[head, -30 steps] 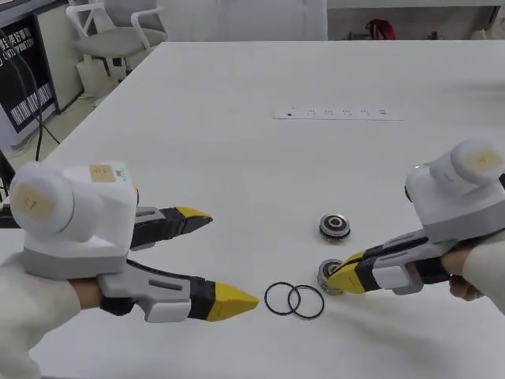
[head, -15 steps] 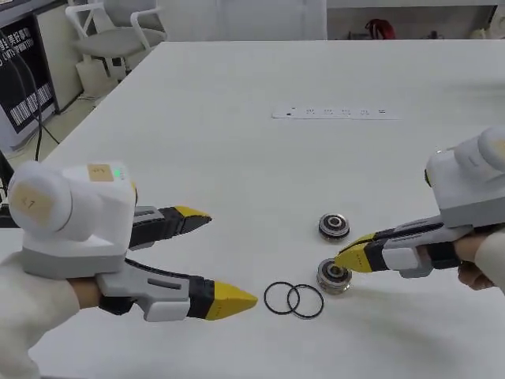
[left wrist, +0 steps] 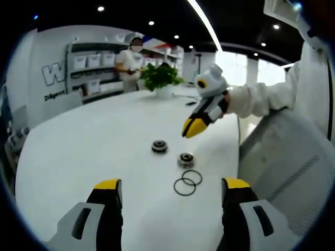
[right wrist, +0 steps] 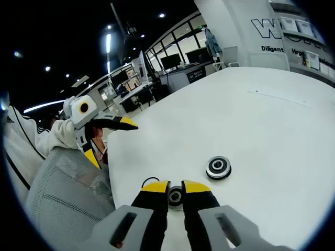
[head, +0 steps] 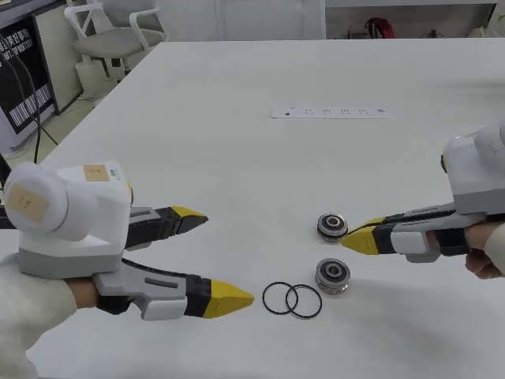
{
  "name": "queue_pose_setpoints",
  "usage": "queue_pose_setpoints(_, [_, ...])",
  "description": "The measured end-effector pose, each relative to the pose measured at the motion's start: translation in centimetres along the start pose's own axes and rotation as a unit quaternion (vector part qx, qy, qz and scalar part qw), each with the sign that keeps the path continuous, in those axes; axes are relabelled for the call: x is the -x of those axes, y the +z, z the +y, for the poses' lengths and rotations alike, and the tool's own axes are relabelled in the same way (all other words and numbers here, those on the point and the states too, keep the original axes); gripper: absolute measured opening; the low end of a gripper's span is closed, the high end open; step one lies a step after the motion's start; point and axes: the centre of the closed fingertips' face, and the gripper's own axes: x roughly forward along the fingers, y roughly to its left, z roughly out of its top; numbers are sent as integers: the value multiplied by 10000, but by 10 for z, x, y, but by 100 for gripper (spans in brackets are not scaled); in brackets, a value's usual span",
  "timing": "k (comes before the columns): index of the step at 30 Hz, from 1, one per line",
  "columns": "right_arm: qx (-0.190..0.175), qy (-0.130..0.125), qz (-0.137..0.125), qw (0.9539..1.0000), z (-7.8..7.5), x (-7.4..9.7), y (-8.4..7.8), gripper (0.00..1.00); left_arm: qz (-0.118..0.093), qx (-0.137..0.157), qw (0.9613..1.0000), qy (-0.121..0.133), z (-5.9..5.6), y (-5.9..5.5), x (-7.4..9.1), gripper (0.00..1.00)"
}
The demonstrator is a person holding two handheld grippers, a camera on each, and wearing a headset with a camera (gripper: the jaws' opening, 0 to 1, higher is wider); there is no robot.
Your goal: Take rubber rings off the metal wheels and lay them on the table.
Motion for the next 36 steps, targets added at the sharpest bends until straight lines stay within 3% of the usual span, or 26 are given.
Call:
queue_pose_setpoints(8, [153, -164, -126, 9997, -4, 6, 9, 8, -42, 16, 10000, 71, 4, 2, 2, 79])
queue_pose_setpoints(17, [156, -233, -441, 9986, -8, 15, 26, 10, -236, -106, 9991, 326, 20, 25, 7, 79])
queue_pose_setpoints(21, [87, -256, -530, 9982, -12, 19, 31, 10, -355, -272, 9982, 404, 26, 42, 9, 78])
queue_pose_setpoints(26, [-113, -210, -883, 9958, -12, 28, 50, 15, -439, -350, 9975, 432, 35, 59, 12, 77])
queue_pose_setpoints(29, [-77, -328, -989, 9945, -19, 36, 58, 15, -581, -360, 9970, 353, 36, 74, 11, 77])
queue_pose_setpoints(36, [-113, -563, -1358, 9891, -35, 57, 82, 19, -632, -619, 9959, 208, 41, 102, 2, 76])
